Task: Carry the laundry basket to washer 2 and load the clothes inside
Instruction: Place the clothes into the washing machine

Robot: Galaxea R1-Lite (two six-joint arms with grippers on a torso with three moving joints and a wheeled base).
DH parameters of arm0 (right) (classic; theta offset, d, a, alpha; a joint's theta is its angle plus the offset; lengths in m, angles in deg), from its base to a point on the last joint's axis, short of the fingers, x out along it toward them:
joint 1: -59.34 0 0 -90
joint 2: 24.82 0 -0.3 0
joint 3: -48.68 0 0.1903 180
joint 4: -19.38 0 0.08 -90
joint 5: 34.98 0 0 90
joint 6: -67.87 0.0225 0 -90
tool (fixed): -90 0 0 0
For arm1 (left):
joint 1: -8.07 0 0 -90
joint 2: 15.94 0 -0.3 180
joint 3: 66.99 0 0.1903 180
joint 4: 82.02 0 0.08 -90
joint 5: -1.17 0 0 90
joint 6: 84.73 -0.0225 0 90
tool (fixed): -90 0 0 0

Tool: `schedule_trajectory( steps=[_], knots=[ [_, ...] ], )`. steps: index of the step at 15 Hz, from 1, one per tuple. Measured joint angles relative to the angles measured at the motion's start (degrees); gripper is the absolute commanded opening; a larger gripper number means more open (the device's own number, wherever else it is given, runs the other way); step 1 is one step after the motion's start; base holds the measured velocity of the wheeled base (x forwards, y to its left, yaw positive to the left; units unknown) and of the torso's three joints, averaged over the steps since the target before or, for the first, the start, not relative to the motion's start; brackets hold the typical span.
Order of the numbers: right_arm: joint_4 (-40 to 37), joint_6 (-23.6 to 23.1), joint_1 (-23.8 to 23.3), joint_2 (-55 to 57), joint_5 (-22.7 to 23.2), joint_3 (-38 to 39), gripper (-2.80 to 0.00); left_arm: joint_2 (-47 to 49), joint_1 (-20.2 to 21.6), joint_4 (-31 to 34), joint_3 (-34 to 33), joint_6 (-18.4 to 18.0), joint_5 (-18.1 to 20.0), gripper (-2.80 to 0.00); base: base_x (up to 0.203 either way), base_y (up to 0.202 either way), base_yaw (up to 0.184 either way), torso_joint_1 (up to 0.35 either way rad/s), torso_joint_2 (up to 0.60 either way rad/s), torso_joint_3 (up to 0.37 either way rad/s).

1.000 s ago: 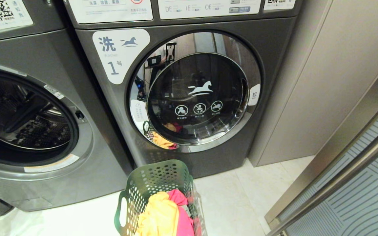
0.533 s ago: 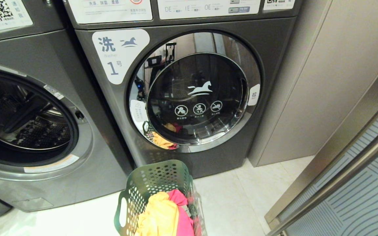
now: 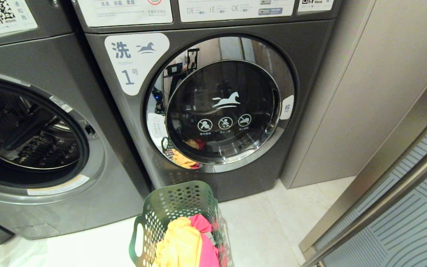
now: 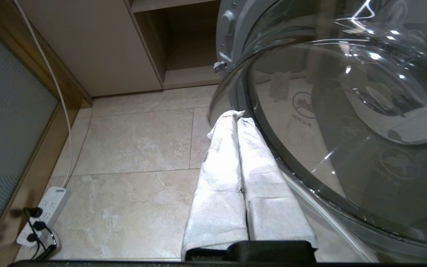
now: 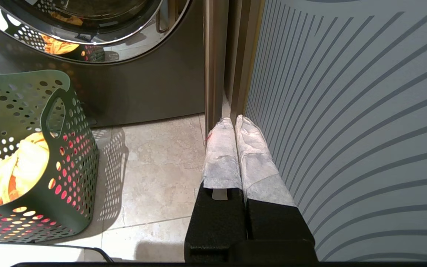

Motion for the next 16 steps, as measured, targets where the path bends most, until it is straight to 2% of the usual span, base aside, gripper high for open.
schedule_trajectory(
  steps=[3,7,10,13,15,16],
  knots=[
    [0.0,0.0,0.0,0.0,0.0,0.0,-2.8,0.7,-0.1,-4.3,0.0,-2.3,-0.5,-2.8,0.0,0.0,0.0,0.0,0.0,0.0],
    [0.0,0.0,0.0,0.0,0.0,0.0,-2.8,3.7,-0.6,-12.0,0.0,-3.2,-2.3,-2.8,0.0,0.0,0.0,0.0,0.0,0.0],
    [0.0,0.0,0.0,0.0,0.0,0.0,-2.8,4.4,-0.9,-12.0,0.0,-3.1,-1.3,-2.8,0.0,0.0,0.0,0.0,0.0,0.0],
    [0.0,0.0,0.0,0.0,0.0,0.0,-2.8,0.0,-2.3,-10.4,0.0,-2.8,1.1,-2.8,0.0,0.0,0.0,0.0,0.0,0.0],
    [0.0,0.0,0.0,0.0,0.0,0.0,-2.8,-6.1,-5.1,-6.8,-0.1,-2.2,2.8,-2.8,0.0,0.0,0.0,0.0,0.0,0.0],
    [0.0,0.0,0.0,0.0,0.0,0.0,-2.8,-9.9,-8.3,-3.8,-0.1,-1.6,3.3,-2.8,0.0,0.0,0.0,0.0,0.0,0.0]
  ],
)
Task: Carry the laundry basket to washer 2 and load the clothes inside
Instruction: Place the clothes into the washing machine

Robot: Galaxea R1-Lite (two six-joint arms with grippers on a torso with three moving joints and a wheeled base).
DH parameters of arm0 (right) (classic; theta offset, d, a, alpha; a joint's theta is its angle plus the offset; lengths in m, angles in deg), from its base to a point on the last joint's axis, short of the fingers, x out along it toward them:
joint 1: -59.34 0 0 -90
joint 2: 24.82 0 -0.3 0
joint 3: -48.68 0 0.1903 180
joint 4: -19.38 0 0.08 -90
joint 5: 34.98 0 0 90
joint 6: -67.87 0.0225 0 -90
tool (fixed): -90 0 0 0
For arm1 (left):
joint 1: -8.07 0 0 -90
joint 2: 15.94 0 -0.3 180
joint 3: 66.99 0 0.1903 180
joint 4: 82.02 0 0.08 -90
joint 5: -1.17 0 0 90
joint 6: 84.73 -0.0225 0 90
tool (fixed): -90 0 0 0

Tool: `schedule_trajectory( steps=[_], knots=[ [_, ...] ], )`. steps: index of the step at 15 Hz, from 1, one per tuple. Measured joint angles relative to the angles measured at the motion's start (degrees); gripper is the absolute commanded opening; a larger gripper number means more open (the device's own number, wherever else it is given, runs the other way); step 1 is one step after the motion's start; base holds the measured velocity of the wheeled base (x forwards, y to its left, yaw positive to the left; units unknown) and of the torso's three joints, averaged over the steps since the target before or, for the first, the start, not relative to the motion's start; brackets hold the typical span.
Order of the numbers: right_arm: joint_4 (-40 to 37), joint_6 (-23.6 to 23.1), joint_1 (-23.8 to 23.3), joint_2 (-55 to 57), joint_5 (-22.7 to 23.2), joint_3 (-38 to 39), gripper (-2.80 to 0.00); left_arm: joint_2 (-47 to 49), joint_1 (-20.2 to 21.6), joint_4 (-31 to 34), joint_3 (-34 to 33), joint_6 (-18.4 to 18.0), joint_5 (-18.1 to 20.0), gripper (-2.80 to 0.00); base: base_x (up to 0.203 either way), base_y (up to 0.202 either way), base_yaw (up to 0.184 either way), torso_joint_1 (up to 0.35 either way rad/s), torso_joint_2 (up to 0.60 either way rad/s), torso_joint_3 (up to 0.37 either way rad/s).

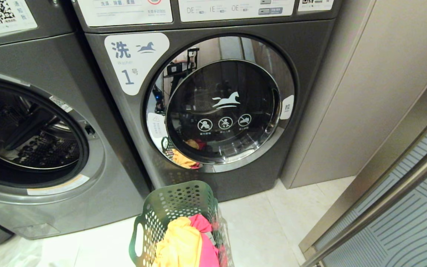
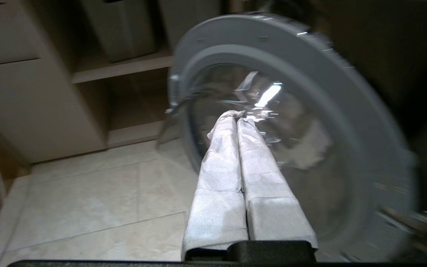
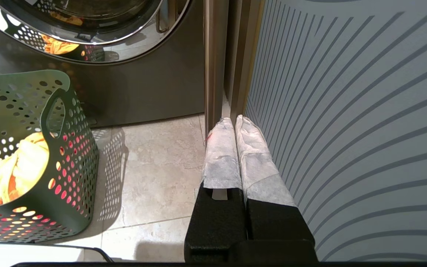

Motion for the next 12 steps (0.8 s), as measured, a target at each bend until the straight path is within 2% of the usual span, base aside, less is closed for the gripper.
schedule_trajectory(
  steps=[2,4,6,8,10,12],
  knots=[
    [0.0,0.0,0.0,0.0,0.0,0.0,-2.8,-7.4,-11.1,7.9,-0.3,1.7,0.4,-2.8,0.0,0.0,0.0,0.0,0.0,0.0],
    [0.0,0.0,0.0,0.0,0.0,0.0,-2.8,-15.0,-27.2,18.4,-2.8,4.0,0.4,-2.8,0.0,0.0,0.0,0.0,0.0,0.0],
    [0.0,0.0,0.0,0.0,0.0,0.0,-2.8,-22.7,-43.4,27.4,-10.5,6.8,-0.8,-2.8,0.0,0.0,0.0,0.0,0.0,0.0],
    [0.0,0.0,0.0,0.0,0.0,0.0,-2.8,-31.5,-58.5,33.8,-23.8,10.8,-2.5,-2.8,0.0,0.0,0.0,0.0,0.0,0.0],
    [0.0,0.0,0.0,0.0,0.0,0.0,-2.8,-40.8,-67.7,37.1,-37.6,14.2,-4.7,-2.8,0.0,0.0,0.0,0.0,0.0,0.0],
    [0.0,0.0,0.0,0.0,0.0,0.0,-2.8,-49.2,-72.1,38.7,-49.7,16.2,-6.4,-2.8,0.0,0.0,0.0,0.0,0.0,0.0]
  ],
)
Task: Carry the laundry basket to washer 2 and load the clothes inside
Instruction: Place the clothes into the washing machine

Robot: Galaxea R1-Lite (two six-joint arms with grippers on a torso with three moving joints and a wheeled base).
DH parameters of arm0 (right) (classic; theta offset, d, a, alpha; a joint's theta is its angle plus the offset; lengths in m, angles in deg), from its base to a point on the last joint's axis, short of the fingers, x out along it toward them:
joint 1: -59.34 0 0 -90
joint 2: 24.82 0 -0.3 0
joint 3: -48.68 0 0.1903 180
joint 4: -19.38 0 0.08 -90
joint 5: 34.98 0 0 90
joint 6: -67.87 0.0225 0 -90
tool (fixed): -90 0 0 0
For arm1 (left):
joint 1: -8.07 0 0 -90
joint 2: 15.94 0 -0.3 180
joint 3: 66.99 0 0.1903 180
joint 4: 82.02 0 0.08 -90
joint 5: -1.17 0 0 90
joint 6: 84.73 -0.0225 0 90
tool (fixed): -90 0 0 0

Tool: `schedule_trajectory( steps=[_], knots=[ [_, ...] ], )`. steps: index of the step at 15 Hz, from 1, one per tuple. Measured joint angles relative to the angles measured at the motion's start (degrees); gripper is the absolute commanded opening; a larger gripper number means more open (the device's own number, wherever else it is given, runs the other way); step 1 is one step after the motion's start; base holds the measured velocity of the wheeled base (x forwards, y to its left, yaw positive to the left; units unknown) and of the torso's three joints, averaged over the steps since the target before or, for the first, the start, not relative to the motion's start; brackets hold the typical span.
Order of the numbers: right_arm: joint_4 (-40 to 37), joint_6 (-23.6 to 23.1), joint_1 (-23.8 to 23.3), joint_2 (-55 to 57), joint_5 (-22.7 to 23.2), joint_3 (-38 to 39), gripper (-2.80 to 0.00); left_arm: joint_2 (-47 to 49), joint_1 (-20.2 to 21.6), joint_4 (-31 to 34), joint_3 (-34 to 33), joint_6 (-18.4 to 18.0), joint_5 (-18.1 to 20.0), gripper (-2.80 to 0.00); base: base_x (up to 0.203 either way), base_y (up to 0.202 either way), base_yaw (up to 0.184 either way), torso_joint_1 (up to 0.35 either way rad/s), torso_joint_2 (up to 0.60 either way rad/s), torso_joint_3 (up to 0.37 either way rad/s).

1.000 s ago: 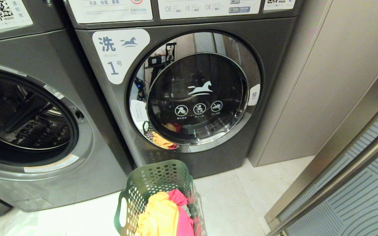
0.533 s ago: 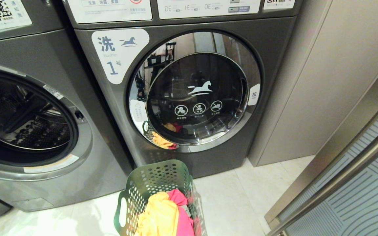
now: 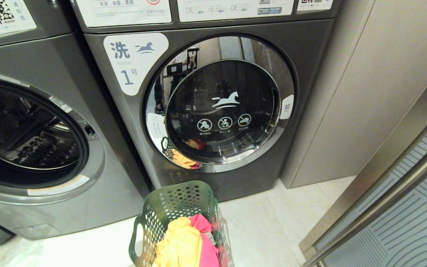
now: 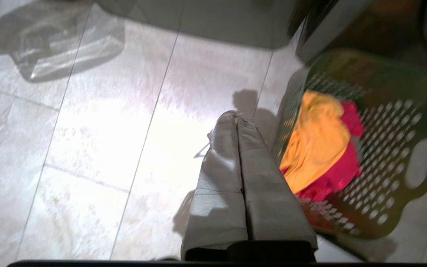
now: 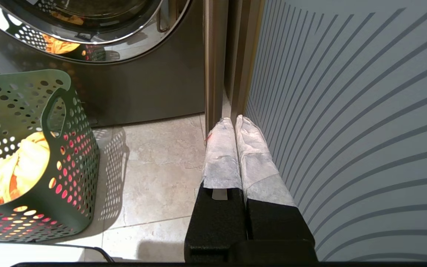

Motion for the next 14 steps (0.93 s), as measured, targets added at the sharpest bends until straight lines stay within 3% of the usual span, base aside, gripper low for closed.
schedule_trajectory(
  steps=[2,4,7,9,11,12,14],
  knots=[
    [0.0,0.0,0.0,0.0,0.0,0.0,-2.8,-7.2,-1.9,-0.9,-11.2,-1.0,-0.4,-2.8,0.0,0.0,0.0,0.0,0.0,0.0],
    [0.0,0.0,0.0,0.0,0.0,0.0,-2.8,-14.1,-2.8,-5.5,-23.0,-4.5,-0.1,-2.8,0.0,0.0,0.0,0.0,0.0,0.0],
    [0.0,0.0,0.0,0.0,0.0,0.0,-2.8,-21.8,-5.3,-20.8,-41.1,-9.6,1.7,-2.8,0.0,0.0,0.0,0.0,0.0,0.0],
    [0.0,0.0,0.0,0.0,0.0,0.0,-2.8,-25.5,-6.8,-35.0,-52.7,-16.4,7.4,-2.8,0.0,0.0,0.0,0.0,0.0,0.0],
    [0.0,0.1,0.0,0.0,0.0,0.0,-2.8,-29.7,-4.3,-47.8,-57.0,-22.8,14.8,-2.8,0.0,0.0,0.0,0.0,0.0,0.0],
    [0.0,0.1,0.0,0.0,0.0,0.0,-2.8,-32.2,-0.8,-49.4,-57.7,-25.0,18.4,-2.8,0.0,0.0,0.0,0.0,0.0,0.0],
    [0.0,0.1,0.0,0.0,0.0,0.0,-2.8,-39.3,5.5,-45.1,-58.2,-27.5,23.9,-2.8,0.0,0.0,0.0,0.0,0.0,0.0]
  ],
)
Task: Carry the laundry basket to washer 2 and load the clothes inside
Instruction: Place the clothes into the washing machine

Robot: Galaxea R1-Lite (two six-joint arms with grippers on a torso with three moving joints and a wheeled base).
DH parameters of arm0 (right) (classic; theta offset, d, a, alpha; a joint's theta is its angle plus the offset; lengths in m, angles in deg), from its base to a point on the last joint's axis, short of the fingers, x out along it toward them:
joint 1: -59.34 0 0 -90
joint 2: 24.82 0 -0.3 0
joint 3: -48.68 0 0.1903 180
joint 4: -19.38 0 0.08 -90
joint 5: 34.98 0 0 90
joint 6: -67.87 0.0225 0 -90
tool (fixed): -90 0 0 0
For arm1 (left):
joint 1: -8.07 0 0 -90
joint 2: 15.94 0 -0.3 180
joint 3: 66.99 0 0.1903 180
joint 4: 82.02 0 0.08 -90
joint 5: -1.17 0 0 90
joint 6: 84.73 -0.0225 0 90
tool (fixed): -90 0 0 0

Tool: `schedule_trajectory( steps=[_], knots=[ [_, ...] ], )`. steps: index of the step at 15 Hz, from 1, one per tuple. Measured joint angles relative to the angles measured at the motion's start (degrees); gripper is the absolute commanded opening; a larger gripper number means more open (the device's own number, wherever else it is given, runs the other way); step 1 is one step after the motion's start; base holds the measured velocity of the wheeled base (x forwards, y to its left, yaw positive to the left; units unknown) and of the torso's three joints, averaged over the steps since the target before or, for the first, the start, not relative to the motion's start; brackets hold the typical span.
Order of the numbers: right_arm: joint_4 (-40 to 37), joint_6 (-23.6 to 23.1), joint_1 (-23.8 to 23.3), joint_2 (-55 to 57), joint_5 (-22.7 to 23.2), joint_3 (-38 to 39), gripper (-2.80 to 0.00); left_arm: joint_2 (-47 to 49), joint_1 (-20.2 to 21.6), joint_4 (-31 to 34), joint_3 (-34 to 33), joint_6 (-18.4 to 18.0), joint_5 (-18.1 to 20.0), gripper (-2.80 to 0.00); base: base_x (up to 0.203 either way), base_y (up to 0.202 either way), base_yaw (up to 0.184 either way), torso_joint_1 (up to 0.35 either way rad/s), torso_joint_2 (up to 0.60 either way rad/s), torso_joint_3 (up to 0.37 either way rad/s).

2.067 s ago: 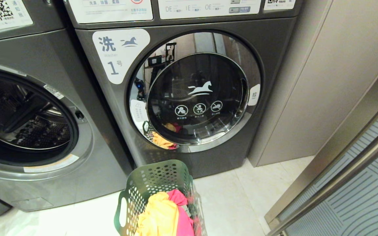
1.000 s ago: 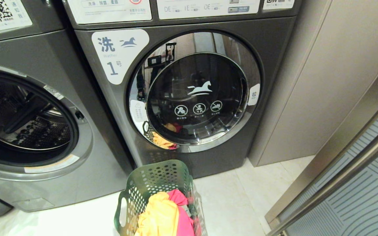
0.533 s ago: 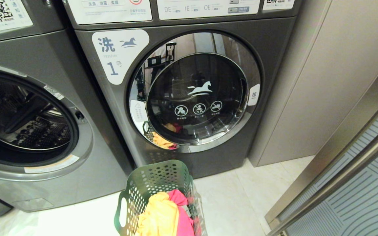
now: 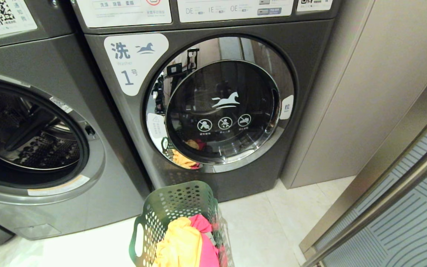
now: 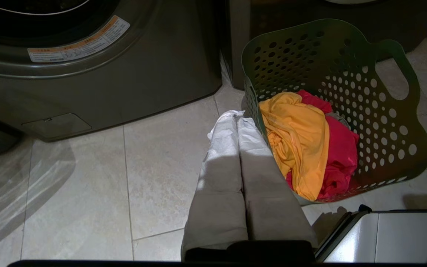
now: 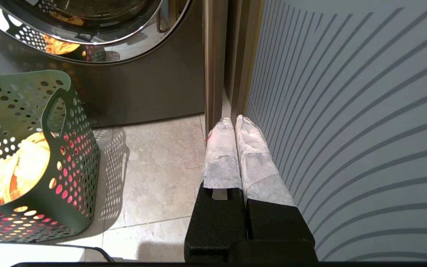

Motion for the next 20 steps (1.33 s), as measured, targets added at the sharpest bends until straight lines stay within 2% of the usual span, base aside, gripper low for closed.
schedule_trajectory(
  steps=[2,5,7,9,13,20],
  knots=[
    [0.0,0.0,0.0,0.0,0.0,0.0,-2.8,-6.1,0.3,3.0,-0.1,0.0,1.6,-2.8,0.0,0.0,0.0,0.0,0.0,0.0],
    [0.0,0.0,0.0,0.0,0.0,0.0,-2.8,-17.3,-1.0,4.3,-0.2,1.0,1.7,-2.8,0.0,0.0,0.0,0.0,0.0,0.0],
    [0.0,0.0,0.0,0.0,0.0,0.0,-2.8,-21.6,-1.7,4.8,-0.2,5.3,0.2,-2.8,0.0,0.0,0.0,0.0,0.0,0.0],
    [0.0,-0.1,0.0,0.0,0.0,0.0,-2.8,-23.4,-1.9,4.8,-0.2,7.0,0.0,-2.8,0.0,0.0,0.0,0.0,0.0,0.0],
    [0.0,-0.1,0.0,0.0,0.0,0.0,-2.8,-24.6,-2.0,5.0,-0.2,6.0,0.1,-2.8,0.0,0.0,0.0,0.0,0.0,0.0],
    [0.0,-0.1,0.0,0.0,0.0,0.0,-2.8,-24.7,-2.0,4.9,-0.2,6.5,0.0,-2.8,0.0,0.0,0.0,0.0,0.0,0.0]
  ],
)
